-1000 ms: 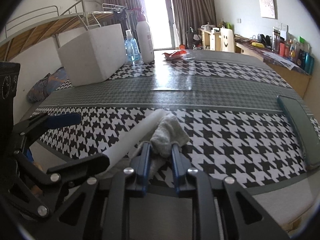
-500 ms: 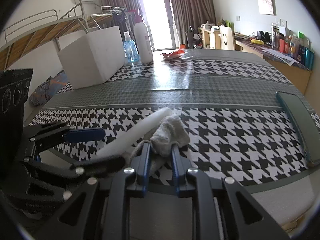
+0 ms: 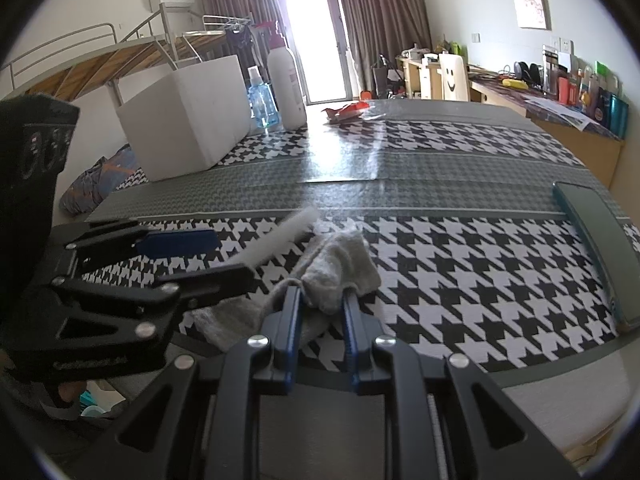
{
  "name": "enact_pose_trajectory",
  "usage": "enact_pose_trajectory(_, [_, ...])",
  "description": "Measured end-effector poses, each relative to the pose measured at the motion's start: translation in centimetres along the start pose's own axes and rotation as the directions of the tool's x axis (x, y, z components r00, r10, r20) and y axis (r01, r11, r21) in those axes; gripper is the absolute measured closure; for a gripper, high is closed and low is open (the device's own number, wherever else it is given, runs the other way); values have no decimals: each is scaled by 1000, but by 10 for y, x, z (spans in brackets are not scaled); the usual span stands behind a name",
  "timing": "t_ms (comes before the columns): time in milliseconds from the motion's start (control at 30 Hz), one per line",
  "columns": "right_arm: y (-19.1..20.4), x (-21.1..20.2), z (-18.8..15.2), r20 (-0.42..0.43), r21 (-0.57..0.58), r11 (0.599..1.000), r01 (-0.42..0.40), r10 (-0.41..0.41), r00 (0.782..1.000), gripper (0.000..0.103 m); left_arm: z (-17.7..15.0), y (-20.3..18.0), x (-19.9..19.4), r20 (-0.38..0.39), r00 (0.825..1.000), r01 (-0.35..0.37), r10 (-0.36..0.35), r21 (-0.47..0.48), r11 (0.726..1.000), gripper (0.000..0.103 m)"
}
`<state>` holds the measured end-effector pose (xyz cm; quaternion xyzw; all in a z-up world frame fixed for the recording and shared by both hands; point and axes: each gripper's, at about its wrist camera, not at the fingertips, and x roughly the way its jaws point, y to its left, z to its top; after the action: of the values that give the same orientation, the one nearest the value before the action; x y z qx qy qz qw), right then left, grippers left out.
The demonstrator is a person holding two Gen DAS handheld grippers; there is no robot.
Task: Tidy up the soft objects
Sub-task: 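Close the left tool on the white roll while the right tool grasps the grey cloth, then lift and carry the white roll and grey cloth over the foam box with both tools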
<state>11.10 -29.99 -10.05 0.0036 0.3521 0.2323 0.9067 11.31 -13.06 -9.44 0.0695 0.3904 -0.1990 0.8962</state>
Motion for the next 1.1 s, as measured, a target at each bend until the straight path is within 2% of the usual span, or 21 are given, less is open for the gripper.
enact_pose_trajectory(133, [0,0,0,3,2,1000,-3,3,1000,79,0,-3,8,-18,1000,-1,1,6,1000,58])
enact_pose_trajectory(233, [-1,0,0,5,5,1000,-3,3,1000,79,0,-3,11,-22,1000,-3,4,12,1000,66])
enact_pose_trajectory(333, [0,0,0,2,-1,1000,4,-4,1000,79,1,-3,12,-22,1000,-7,7,21,1000,80])
enact_pose_trajectory(367, [0,-1,0,0,-1,1000,6,-6,1000,79,2,-3,13,-21,1000,-6,7,23,1000,81])
enact_pose_trajectory(533, [2,0,2,-11,-3,1000,22,-22,1000,79,2,-3,14,-15,1000,0,0,33,999,82])
enact_pose_trajectory(700, [8,3,5,-24,-5,999,39,-39,999,81,1,6,6,8,1000,24,-24,-5,1000,85])
enact_pose_trajectory(767, [10,-1,6,-6,-8,999,33,-33,999,84,-1,10,1,25,999,29,-28,-21,999,85])
enact_pose_trajectory(1100, [18,-5,17,33,-29,998,47,-46,998,85,0,24,-19,74,997,33,-29,-54,998,85])
